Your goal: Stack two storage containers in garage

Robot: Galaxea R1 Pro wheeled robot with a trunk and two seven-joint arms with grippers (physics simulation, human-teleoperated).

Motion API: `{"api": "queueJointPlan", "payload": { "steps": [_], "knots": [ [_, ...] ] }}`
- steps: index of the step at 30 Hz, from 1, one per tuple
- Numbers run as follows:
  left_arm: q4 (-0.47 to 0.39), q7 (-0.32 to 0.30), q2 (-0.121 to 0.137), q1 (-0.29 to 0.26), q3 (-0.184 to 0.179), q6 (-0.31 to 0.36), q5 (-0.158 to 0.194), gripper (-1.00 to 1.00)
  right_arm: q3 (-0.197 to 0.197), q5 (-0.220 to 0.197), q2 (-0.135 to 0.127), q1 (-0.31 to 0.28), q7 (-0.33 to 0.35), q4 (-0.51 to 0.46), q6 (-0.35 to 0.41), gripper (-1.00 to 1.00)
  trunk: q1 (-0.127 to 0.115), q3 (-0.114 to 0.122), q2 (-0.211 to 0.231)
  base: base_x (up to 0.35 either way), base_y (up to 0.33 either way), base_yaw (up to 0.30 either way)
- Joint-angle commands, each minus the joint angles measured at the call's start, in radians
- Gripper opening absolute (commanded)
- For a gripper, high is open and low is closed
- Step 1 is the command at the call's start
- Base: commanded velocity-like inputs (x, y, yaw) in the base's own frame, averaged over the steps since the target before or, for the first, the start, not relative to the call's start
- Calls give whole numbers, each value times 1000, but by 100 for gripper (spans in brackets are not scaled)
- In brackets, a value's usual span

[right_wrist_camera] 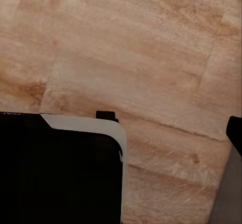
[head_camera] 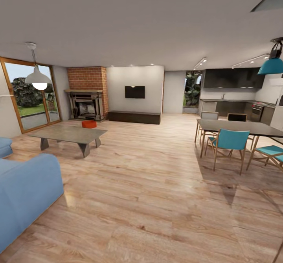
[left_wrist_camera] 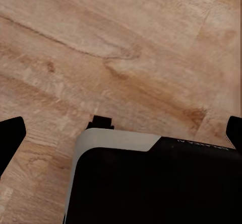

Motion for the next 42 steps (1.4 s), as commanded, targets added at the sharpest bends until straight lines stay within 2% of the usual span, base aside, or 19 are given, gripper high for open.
{"api": "queueJointPlan", "payload": {
  "steps": [1, 42],
  "knots": [
    [1, 0, 0, -1, -9, -3, 9, 100, 8, 0, 0, -1, -4, 3, -4, 100, 1, -2, -1, 323, 0, 0],
    [1, 0, 0, -1, -9, -3, 9, 100, 8, 0, 0, -1, -4, 3, -4, 100, 1, -2, -1, 323, 0, 0]
  ]
}}
